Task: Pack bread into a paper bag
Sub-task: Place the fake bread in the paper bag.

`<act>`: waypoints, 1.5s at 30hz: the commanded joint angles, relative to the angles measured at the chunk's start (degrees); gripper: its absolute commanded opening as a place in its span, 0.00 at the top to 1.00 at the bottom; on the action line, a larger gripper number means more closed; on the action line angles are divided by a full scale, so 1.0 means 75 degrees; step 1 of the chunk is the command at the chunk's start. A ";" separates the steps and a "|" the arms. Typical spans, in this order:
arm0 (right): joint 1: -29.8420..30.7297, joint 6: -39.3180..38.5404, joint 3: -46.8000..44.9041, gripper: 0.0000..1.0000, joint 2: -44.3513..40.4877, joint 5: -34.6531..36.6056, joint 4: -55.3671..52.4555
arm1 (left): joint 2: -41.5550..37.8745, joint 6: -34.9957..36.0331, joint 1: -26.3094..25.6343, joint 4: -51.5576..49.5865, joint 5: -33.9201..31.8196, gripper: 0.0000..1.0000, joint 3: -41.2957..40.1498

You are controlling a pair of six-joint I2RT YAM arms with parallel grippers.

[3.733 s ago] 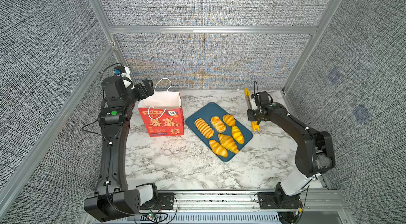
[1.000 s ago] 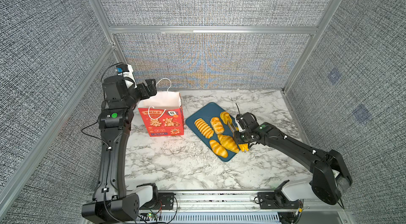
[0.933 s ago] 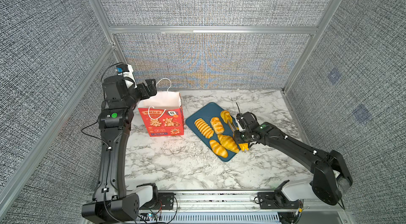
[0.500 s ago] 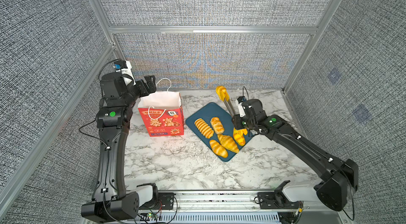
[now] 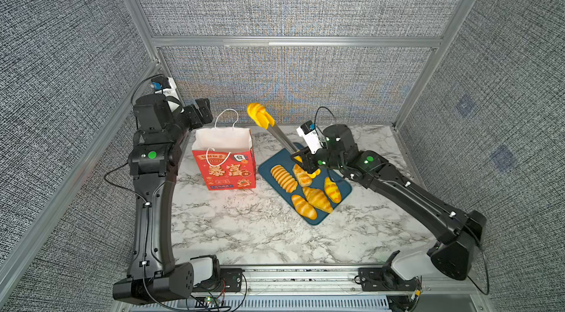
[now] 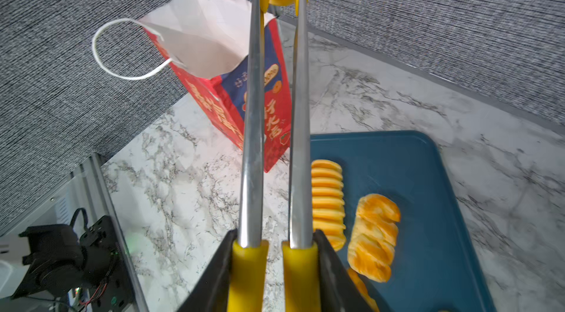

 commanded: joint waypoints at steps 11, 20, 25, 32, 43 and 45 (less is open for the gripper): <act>0.0618 -0.0124 0.0967 0.78 0.1162 -0.0444 0.0269 | 0.0008 0.0175 -0.0002 -0.0104 -0.0137 0.00 0.0087; 0.0653 -0.0134 0.1425 0.70 0.1554 -0.0555 0.0041 | -0.0019 0.0222 0.0004 -0.0135 -0.0125 0.00 0.0065; 0.0685 -0.0107 0.1402 0.50 0.1513 -0.0539 -0.0014 | -0.0026 0.0251 -0.0002 -0.0156 -0.0125 0.00 0.0064; 0.0694 -0.0029 0.1093 0.46 0.1363 -0.0364 0.0000 | -0.0038 0.0265 -0.0002 -0.0172 -0.0116 0.00 0.0052; 0.0286 0.0177 0.0555 0.45 0.0287 0.0868 0.0143 | -0.0072 0.0264 -0.0003 -0.0148 -0.0078 0.00 0.0039; 0.0103 0.0228 0.0421 0.43 0.0042 0.1054 -0.0026 | -0.0074 0.0273 -0.0002 -0.0148 -0.0066 0.00 0.0041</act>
